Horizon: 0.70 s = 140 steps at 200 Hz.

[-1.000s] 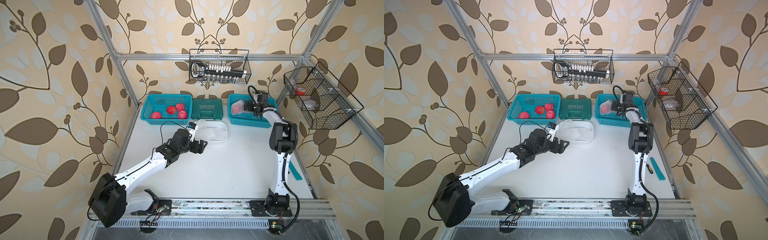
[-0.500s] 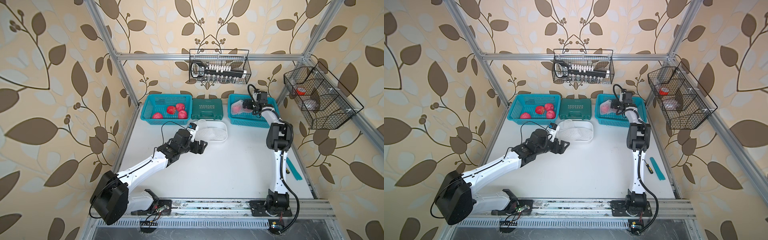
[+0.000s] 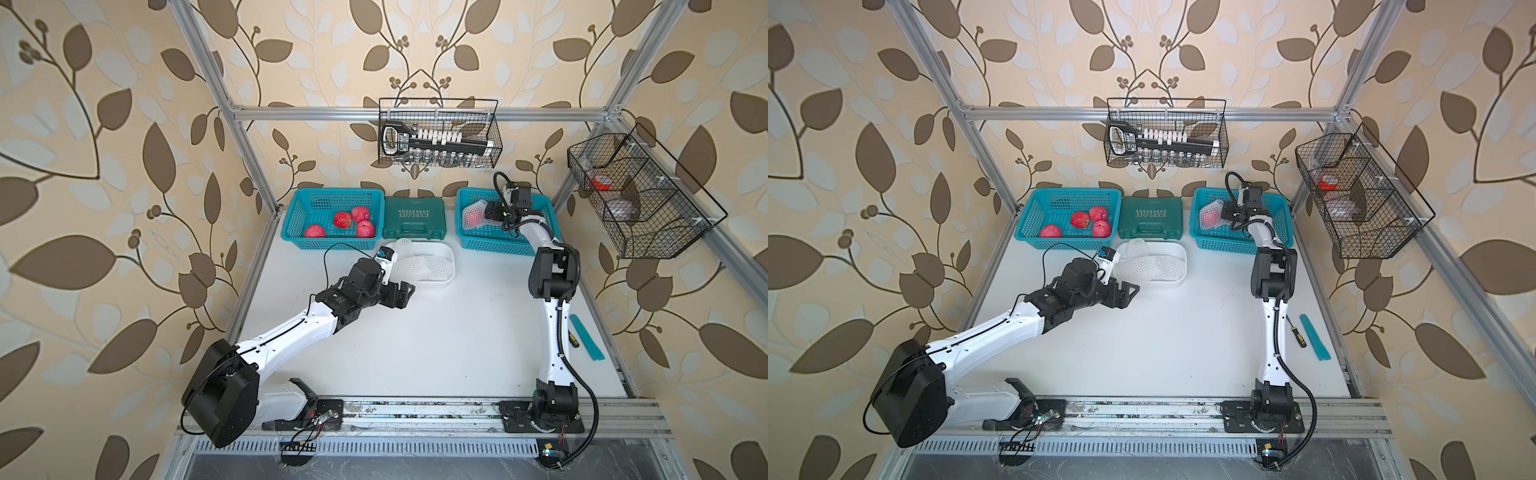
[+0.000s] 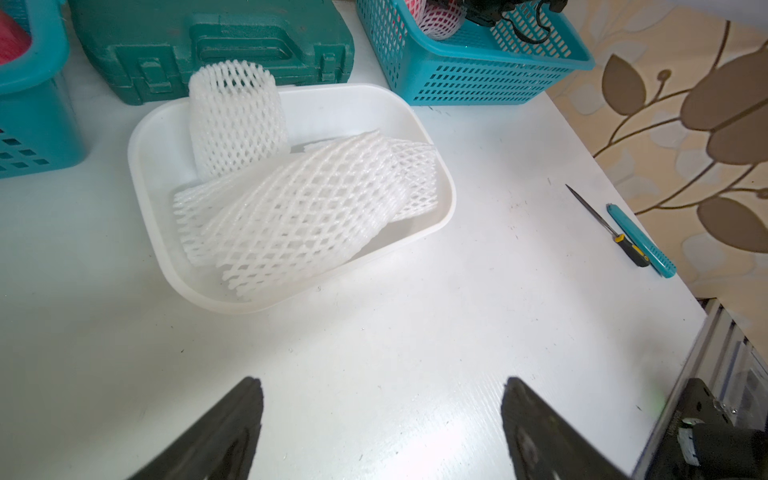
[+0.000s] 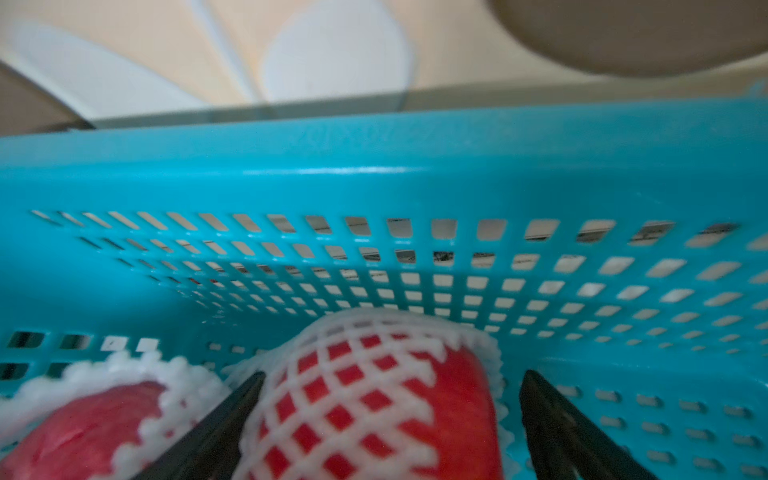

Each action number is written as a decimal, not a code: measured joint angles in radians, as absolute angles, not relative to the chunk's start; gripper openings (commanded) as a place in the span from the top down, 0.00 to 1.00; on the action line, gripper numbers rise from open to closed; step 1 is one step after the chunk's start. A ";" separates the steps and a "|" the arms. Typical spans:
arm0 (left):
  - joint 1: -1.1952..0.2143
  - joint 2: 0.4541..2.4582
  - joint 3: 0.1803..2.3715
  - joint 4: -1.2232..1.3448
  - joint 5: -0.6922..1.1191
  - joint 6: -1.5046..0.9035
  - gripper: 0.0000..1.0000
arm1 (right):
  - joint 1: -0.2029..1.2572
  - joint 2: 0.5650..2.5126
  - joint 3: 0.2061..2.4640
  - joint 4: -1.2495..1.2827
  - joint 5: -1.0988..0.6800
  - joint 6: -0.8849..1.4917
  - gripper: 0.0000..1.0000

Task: Remove foam nets from apples
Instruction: Pick up the apple from the basket.

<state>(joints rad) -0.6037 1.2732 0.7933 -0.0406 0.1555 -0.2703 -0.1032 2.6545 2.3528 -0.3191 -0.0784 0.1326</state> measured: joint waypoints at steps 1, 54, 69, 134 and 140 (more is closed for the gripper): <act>-0.604 1.274 0.793 -0.041 0.155 -0.270 0.10 | -0.103 2.656 2.353 -0.319 -0.078 0.135 0.11; -0.604 1.287 0.793 -0.041 0.155 -0.270 0.10 | -0.106 2.670 2.358 -0.322 -0.090 0.143 0.20; -0.604 1.287 0.794 -0.041 0.155 -0.270 0.10 | -0.108 2.670 2.358 -0.321 -0.099 0.144 0.22; -0.604 1.286 0.799 -0.042 0.153 -0.270 0.10 | -0.113 2.597 2.226 -0.266 -0.129 0.147 0.33; -0.604 1.286 0.799 -0.041 0.153 -0.270 0.10 | -0.113 2.579 2.203 -0.263 -0.129 0.145 0.33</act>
